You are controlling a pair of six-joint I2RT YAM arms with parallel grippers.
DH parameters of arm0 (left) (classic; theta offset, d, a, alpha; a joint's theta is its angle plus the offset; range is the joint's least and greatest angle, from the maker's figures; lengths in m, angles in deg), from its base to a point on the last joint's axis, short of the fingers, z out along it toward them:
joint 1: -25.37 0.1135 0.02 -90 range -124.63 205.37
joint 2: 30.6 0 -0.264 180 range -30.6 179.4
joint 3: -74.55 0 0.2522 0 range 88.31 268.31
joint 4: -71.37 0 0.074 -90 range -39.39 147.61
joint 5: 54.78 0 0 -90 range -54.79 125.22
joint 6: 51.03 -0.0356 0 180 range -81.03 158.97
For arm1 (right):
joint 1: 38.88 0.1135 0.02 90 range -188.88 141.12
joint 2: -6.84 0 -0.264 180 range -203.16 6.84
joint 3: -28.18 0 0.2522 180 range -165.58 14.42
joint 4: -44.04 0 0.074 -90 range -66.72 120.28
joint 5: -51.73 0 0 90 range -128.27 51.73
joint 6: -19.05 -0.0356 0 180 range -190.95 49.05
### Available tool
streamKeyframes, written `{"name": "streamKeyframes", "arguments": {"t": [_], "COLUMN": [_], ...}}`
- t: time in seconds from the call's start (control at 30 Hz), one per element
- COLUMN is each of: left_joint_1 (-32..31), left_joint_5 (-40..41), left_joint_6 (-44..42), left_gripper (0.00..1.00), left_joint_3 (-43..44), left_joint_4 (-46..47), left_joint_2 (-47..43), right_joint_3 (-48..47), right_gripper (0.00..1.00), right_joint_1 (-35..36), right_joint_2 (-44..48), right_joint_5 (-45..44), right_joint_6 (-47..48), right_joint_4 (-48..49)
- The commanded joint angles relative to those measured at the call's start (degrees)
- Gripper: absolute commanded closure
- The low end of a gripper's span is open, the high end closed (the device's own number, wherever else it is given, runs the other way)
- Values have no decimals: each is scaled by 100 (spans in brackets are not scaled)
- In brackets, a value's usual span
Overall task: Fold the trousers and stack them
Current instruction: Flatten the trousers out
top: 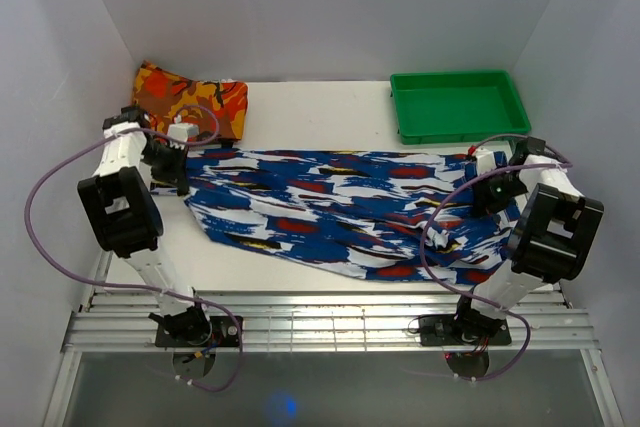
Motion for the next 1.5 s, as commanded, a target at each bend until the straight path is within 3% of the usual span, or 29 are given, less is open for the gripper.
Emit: {"name": "streamKeyframes", "arguments": {"t": [0.0, 0.13, 0.23, 0.37, 0.4, 0.43, 0.47, 0.53, 0.63, 0.7, 0.73, 0.8, 0.83, 0.87, 0.93, 1.17, 1.33, 1.4, 1.47], "left_joint_1": [-331, -1200, -2087, -3439, -3635, -4194, -4199, -4706, -4894, -4894, -4885, -4710, -4578, -4429, -4147, -4129, -4594, -4918, -5104], "left_joint_5": [30, 373, 128, 575, 541, 201, 163, 58, -109, -154, -102, -153, -284, -442, -681, -936, -735, -445, -313], "left_joint_6": [1562, 2292, 2810, 3969, 4067, 4495, 4499, 4430, 4184, 3710, 3569, 3278, 3260, 3242, 3006, 1627, 520, 334, 97], "left_gripper": [100, 100, 100, 100, 100, 100, 100, 83, 48, 43, 32, 25, 12, 7, 7, 15, 17, 17, 17], "left_joint_3": [1020, 1505, 1514, 1374, 1295, 685, 679, 295, 248, 415, 503, 530, 495, 443, 468, 503, 802, 811, 820], "left_joint_4": [-541, -632, -614, -263, -80, 479, 485, 747, 714, 582, 520, 590, 729, 766, 609, -130, -140, -61, -25], "left_joint_2": [702, 1046, 1073, 924, 862, 409, 266, 80, 9, -52, -122, -543, -701, -824, -913, -308, -9, 88, 176], "right_joint_3": [-433, -714, -917, -1005, -1014, -1023, -1023, -1049, -1067, -1058, -1041, -1032, -1032, -1014, -997, -865, -829, -952, -1154], "right_gripper": [92, 92, 92, 92, 92, 92, 92, 92, 92, 92, 92, 92, 92, 92, 92, 92, 92, 89, 75], "right_joint_1": [17, 25, 60, 96, 104, 113, 113, 122, 131, 131, 131, 131, 140, 140, 140, 122, -97, -229, -466], "right_joint_2": [-290, -396, -405, -449, -449, -466, -466, -493, -510, -510, -502, -493, -493, -467, -423, -256, -141, -255, -404], "right_joint_5": [-610, -832, -726, -585, -559, -541, -541, -532, -506, -453, -436, -392, -392, -383, -357, -383, -383, -261, -85], "right_joint_6": [-611, -910, -1051, -1148, -1157, -1174, -1175, -1183, -1192, -1192, -1183, -1175, -1175, -1157, -1140, -797, -542, -498, -445], "right_joint_4": [1086, 1308, 1168, 1000, 974, 930, 930, 903, 833, 798, 763, 727, 710, 693, 657, 236, -273, -519, -897]}}
